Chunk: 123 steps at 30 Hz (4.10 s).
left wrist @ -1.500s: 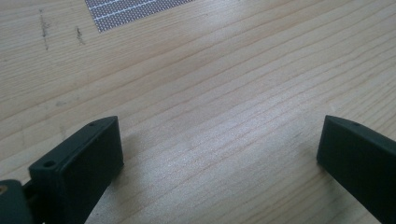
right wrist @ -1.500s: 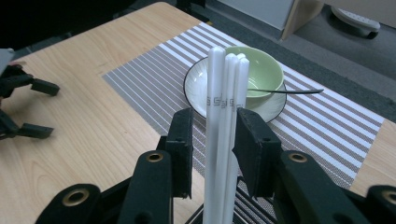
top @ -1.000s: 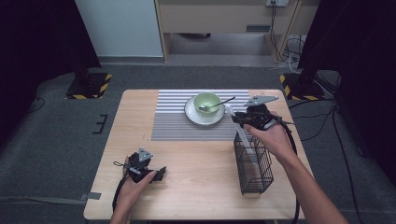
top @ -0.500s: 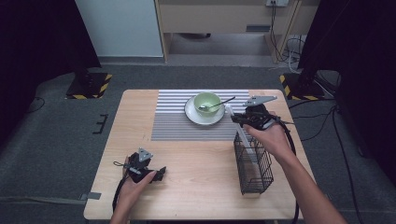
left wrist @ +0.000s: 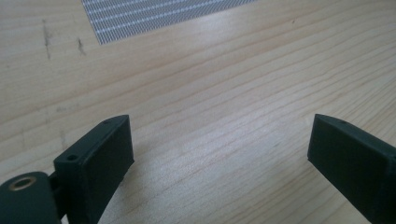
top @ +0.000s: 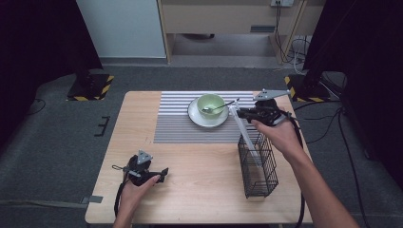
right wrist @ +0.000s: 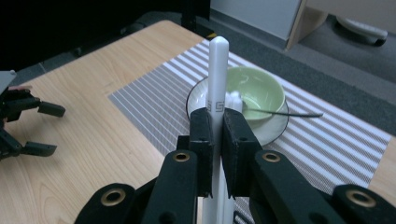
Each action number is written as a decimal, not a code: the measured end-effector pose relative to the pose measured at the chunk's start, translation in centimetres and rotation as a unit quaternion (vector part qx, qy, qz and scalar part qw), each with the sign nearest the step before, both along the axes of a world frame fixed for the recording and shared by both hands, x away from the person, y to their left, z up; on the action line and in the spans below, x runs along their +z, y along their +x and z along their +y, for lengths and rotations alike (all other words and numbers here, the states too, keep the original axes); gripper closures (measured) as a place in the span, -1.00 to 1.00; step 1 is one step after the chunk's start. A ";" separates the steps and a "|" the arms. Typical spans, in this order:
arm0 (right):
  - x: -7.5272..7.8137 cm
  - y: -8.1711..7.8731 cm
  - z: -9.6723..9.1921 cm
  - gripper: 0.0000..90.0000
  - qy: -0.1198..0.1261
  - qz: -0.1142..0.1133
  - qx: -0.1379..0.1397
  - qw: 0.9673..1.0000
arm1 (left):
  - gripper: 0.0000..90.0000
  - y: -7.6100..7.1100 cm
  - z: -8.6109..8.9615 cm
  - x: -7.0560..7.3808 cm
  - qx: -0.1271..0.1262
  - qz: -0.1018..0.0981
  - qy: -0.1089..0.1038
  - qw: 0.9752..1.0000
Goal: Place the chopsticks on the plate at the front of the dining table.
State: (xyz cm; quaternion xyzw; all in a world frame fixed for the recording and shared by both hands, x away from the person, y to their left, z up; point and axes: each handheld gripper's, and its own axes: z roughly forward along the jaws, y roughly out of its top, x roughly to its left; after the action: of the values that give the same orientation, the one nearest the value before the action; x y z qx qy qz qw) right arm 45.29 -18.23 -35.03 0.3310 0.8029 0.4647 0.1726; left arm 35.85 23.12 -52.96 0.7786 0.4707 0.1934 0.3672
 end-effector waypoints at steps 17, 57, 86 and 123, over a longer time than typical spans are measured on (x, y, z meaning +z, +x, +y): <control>5.3 -1.0 -2.3 0.86 0.075 -0.033 0.002 0.997 | -0.88 -0.8 -2.8 4.4 -0.057 -0.062 -0.039 0.996; 7.2 -1.3 4.5 0.86 0.215 -0.052 0.088 0.971 | -0.84 1.4 -9.2 9.2 -0.141 -0.123 -0.138 0.973; 5.9 -2.5 6.5 0.86 0.226 -0.036 0.101 0.968 | 0.29 1.8 -12.0 9.3 -0.193 -0.101 -0.190 0.957; 6.5 -2.1 6.6 0.86 0.245 -0.025 0.093 0.965 | 0.89 1.6 -11.5 9.3 -0.202 -0.102 -0.209 0.951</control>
State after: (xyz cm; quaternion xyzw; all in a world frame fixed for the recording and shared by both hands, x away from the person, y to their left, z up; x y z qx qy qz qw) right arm 43.17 -11.62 -28.49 0.2752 0.6872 0.6695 0.0618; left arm 37.42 11.64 -43.64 0.7392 0.2939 0.0910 0.5991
